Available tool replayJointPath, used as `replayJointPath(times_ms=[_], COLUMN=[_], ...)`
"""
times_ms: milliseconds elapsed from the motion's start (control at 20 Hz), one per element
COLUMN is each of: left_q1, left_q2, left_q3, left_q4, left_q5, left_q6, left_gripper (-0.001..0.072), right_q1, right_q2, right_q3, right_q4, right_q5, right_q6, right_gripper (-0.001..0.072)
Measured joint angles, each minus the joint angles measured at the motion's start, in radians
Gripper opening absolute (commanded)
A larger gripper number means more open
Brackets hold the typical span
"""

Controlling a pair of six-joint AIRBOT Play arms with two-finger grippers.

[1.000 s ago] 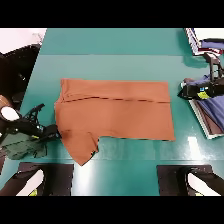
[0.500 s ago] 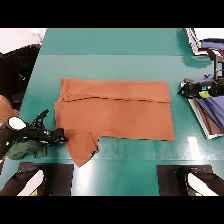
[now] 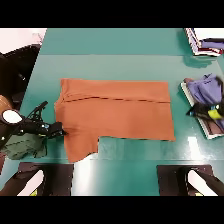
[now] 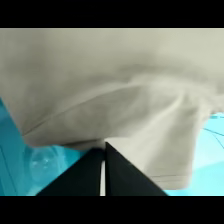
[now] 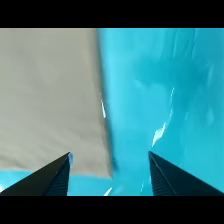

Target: Fold the shirts.

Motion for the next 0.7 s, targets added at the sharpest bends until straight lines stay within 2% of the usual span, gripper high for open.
replayJointPath(times_ms=[50, 100, 300, 350, 450, 700], left_q1=[0.0, 0.0, 0.0, 0.0, 0.0, 0.0], left_q2=[0.0, 0.0, 0.0, 0.0, 0.0, 0.005], left_q3=[0.015, 0.028, 0.053, 0.056, 0.059, 0.084], left_q4=[0.0, -0.001, -0.002, -0.002, -0.003, 0.058], left_q5=[-0.004, -0.006, -0.006, -0.006, -0.005, -0.044], left_q6=[0.003, 0.006, 0.012, 0.013, 0.013, 0.019], left_gripper=[0.0023, 0.0023, 0.0023, 0.0023, 0.0023, 0.0022], right_q1=[-0.043, -0.085, -0.141, -0.126, -0.074, 0.068], right_q2=[0.002, 0.001, -0.043, -0.06, -0.089, -0.135], right_q3=[-0.06, -0.121, -0.291, -0.313, -0.328, -0.294], right_q4=[0.003, 0.021, 0.136, 0.165, 0.212, 0.222], right_q5=[0.004, 0.005, -0.043, -0.058, -0.085, -0.144], right_q6=[-0.007, -0.017, -0.064, -0.069, -0.078, -0.088], right_gripper=[0.0544, 0.0491, 0.0478, 0.0405, 0.0323, 0.0022])
